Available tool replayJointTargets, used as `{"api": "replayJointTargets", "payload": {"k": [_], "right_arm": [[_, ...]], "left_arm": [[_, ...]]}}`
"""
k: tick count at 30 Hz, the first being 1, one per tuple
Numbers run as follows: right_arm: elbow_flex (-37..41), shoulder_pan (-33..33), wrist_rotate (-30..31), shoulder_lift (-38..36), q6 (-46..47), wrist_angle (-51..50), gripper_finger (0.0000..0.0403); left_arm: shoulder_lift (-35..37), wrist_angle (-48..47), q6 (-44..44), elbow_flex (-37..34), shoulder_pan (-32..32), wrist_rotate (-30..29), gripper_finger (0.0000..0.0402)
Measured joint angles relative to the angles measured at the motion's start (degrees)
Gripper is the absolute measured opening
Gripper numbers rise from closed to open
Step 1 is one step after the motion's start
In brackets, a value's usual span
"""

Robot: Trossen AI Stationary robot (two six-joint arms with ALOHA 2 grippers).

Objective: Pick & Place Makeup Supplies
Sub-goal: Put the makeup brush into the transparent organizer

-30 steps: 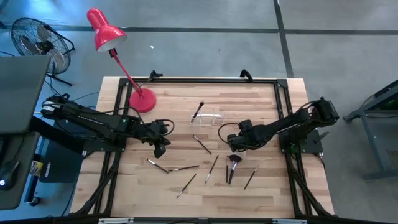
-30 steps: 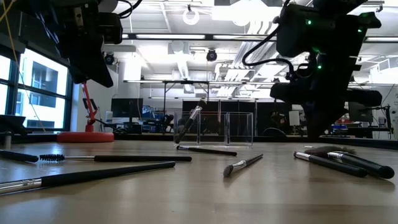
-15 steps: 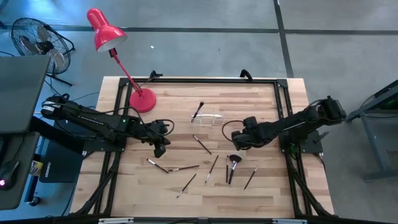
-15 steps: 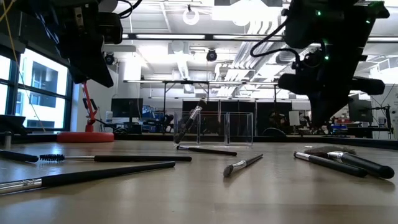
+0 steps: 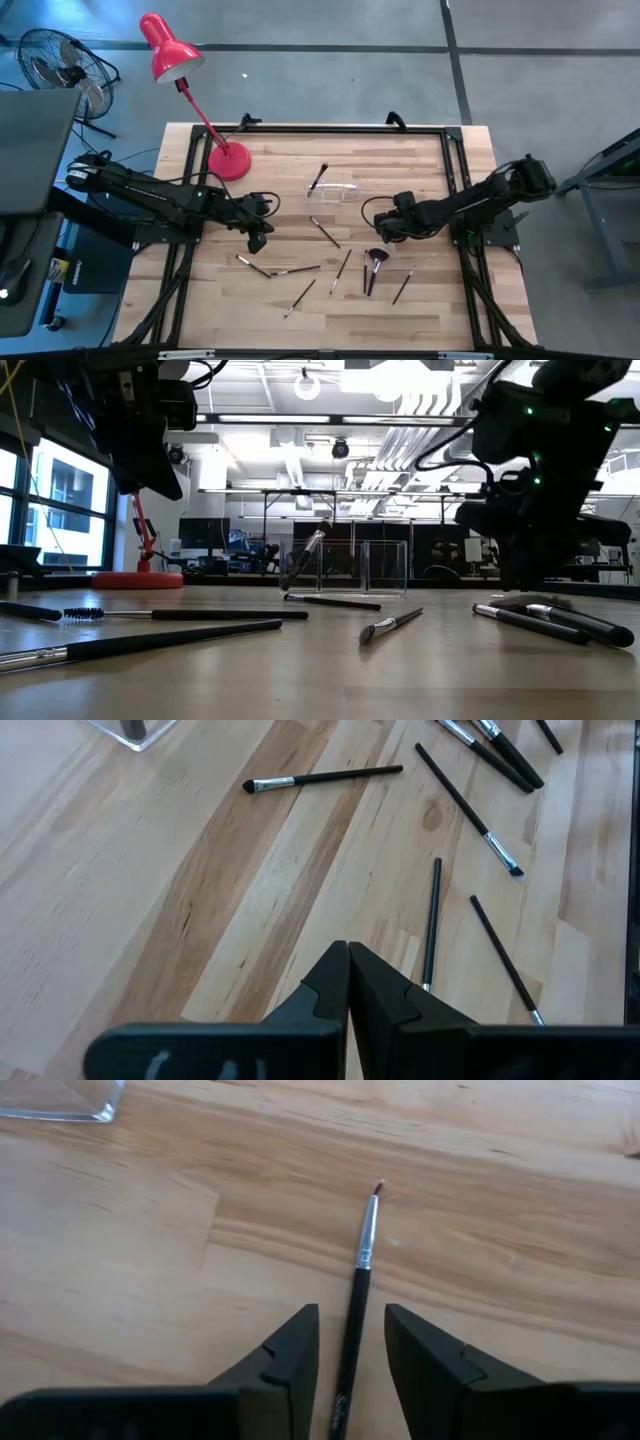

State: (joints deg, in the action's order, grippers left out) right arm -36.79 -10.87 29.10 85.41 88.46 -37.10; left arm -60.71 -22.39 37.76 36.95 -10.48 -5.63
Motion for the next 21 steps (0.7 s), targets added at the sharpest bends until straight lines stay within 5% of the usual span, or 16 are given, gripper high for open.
{"api": "replayJointTargets", "payload": {"k": [9,21], "right_arm": [[7.2,-0.1,2.1,-0.2,-4.2,12.0,0.0106],[9.7,0.0,4.1,-0.2,-12.6,12.8,0.0038]], "left_arm": [[0.0,0.0,0.2,0.0,0.0,0.1,0.0],[0.0,3.3,1.6,0.0,0.0,0.1,0.0]]}}
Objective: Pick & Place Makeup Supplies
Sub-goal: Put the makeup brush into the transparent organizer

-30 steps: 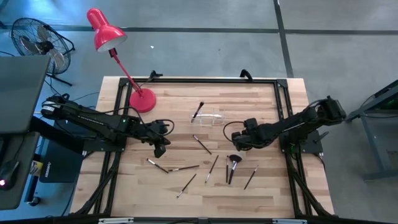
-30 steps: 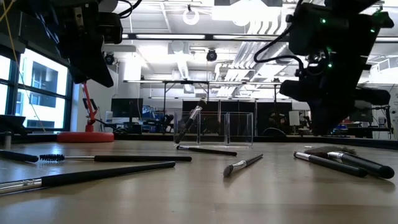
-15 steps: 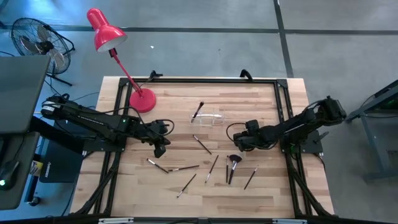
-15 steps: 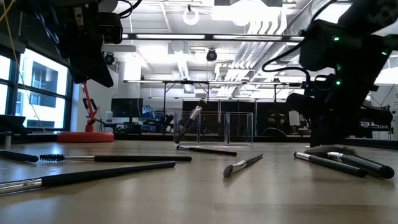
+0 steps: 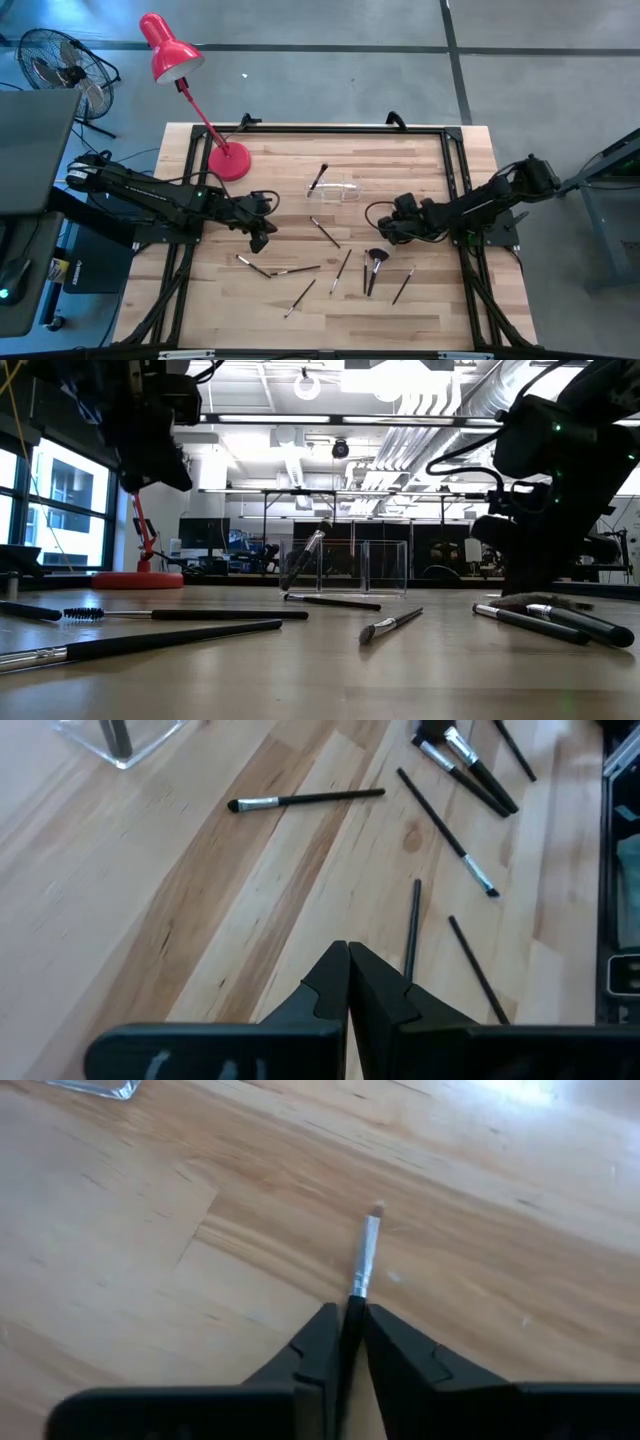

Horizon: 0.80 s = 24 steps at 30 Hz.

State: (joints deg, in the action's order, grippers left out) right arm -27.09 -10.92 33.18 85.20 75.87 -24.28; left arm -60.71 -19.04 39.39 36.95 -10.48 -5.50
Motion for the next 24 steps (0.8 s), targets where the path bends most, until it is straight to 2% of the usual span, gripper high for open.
{"api": "replayJointTargets", "payload": {"k": [3,12,17,24], "right_arm": [[0.0,0.0,0.3,0.0,-1.9,-0.1,0.0012],[-0.2,0.0,0.1,-0.7,-3.1,-0.7,0.0005],[-0.7,0.1,0.0,-4.7,-7.6,-2.7,0.0001],[-1.1,0.0,1.5,-10.9,-8.4,-4.7,0.0002]], "left_arm": [[0.0,0.3,0.7,0.0,0.0,-0.2,0.0],[0.0,3.2,1.4,0.0,0.0,-2.8,0.0],[0.0,3.1,2.5,0.0,0.0,-3.3,0.0],[0.0,3.1,3.1,0.0,0.0,-5.0,0.0]]}}
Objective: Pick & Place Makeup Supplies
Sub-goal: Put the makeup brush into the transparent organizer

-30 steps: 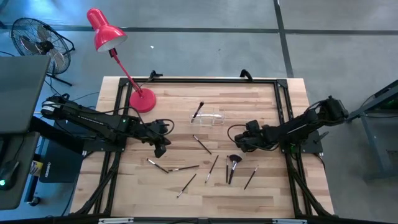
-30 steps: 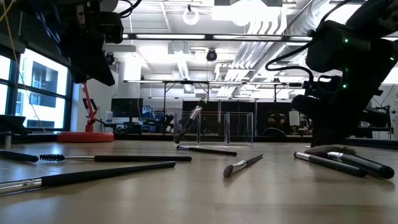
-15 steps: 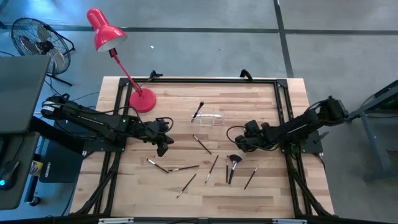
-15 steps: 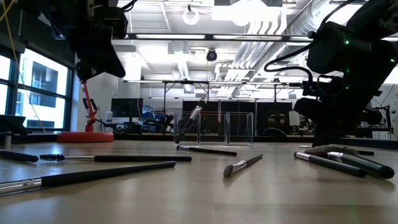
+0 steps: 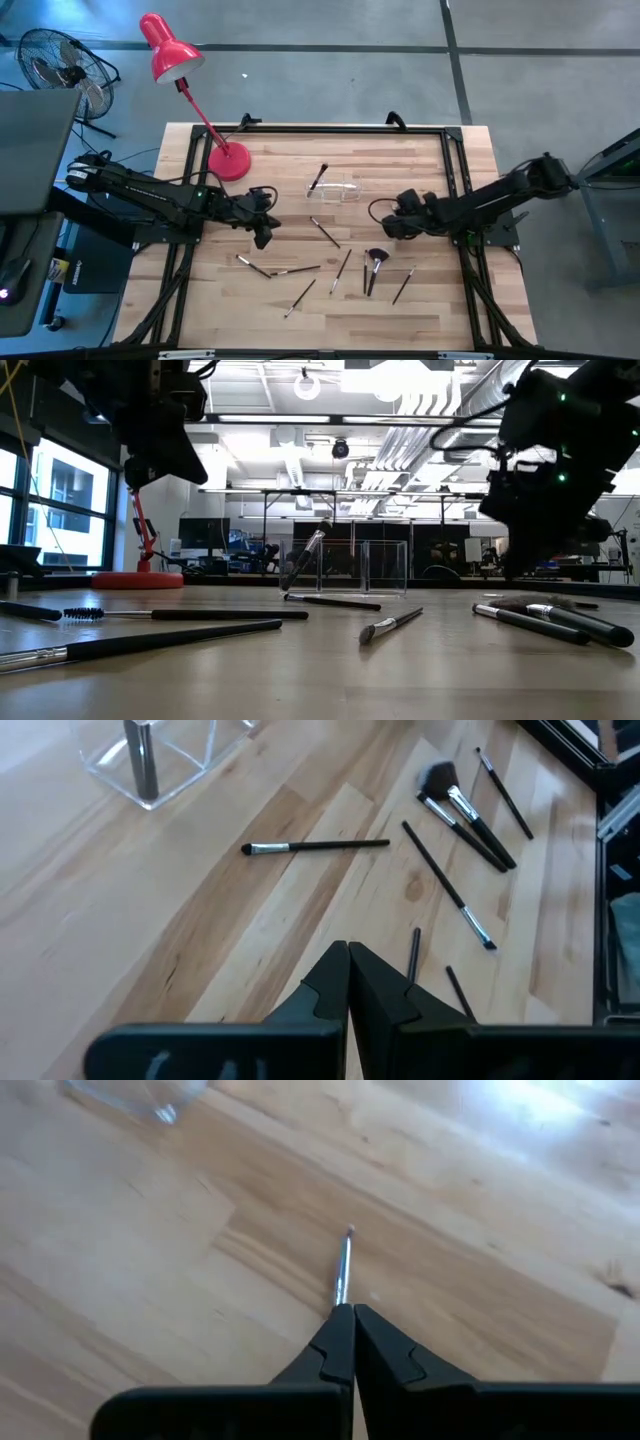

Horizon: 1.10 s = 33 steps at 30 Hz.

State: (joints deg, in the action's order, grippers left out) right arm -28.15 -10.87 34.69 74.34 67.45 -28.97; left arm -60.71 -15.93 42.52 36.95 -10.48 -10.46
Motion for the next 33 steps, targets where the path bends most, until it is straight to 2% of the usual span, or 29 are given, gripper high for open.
{"api": "replayJointTargets", "payload": {"k": [7,19,26,33], "right_arm": [[-0.1,0.0,1.9,-4.7,-0.9,0.1,0.0001],[-0.2,0.0,-5.2,-7.9,-6.0,2.1,0.0],[-0.2,0.0,-5.8,-8.1,-6.0,4.3,0.0],[-0.3,0.0,-5.7,-8.1,-6.0,6.3,0.0001]], "left_arm": [[0.0,0.0,1.1,0.0,0.0,-1.0,0.0],[-0.4,2.5,0.8,0.0,0.0,-1.3,0.0001],[-0.3,4.8,0.7,0.0,0.0,-1.3,0.0001],[-0.3,5.9,0.6,0.0,0.0,-4.9,0.0001]]}}
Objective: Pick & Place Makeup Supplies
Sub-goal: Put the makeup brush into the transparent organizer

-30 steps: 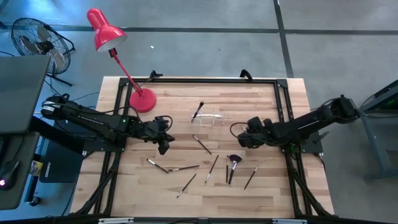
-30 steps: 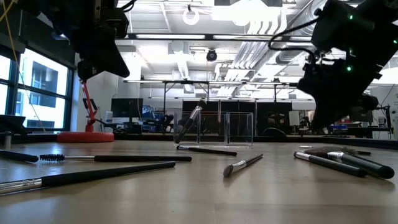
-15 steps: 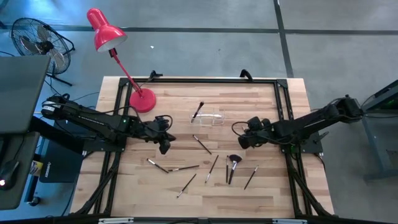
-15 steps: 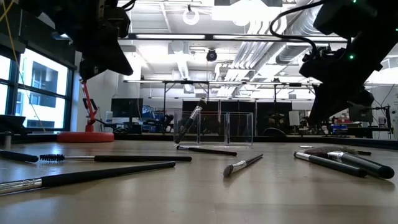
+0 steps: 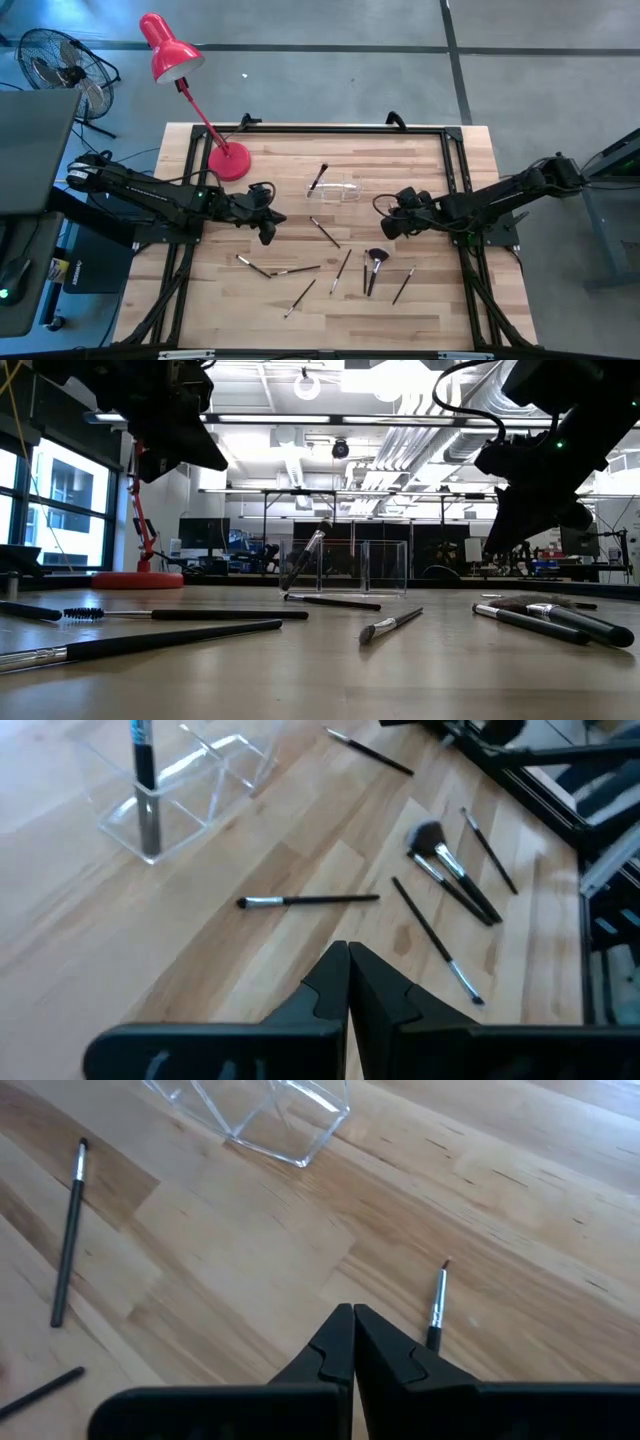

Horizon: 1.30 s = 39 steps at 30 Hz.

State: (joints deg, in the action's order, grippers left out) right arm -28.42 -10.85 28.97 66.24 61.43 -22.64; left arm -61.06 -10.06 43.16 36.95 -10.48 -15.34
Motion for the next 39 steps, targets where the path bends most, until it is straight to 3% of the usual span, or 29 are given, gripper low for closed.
{"api": "replayJointTargets", "payload": {"k": [5,13,17,22,27,39], "right_arm": [[0.0,0.0,0.3,0.0,0.0,0.5,0.0001],[0.0,0.0,0.3,0.0,0.0,2.3,0.0006],[0.0,0.0,-2.9,0.0,-4.0,10.7,0.0002],[-0.5,-0.4,-6.8,1.0,-12.8,24.0,0.0001],[-8.1,-0.9,-4.5,5.5,-15.4,17.8,0.0001],[-33.2,-1.2,-6.1,23.6,-22.5,0.4,0.0]], "left_arm": [[0.0,0.0,0.0,0.0,0.0,-0.2,0.0013],[0.0,0.0,0.0,0.0,0.0,-3.3,0.0087],[0.0,0.0,0.5,0.0,0.0,-4.3,0.0101],[0.0,-0.8,0.2,0.0,0.0,-1.0,0.0103],[0.0,-3.4,-0.8,0.0,2.3,3.7,0.0103],[0.0,-5.1,-7.1,0.0,8.0,11.1,0.0103]]}}
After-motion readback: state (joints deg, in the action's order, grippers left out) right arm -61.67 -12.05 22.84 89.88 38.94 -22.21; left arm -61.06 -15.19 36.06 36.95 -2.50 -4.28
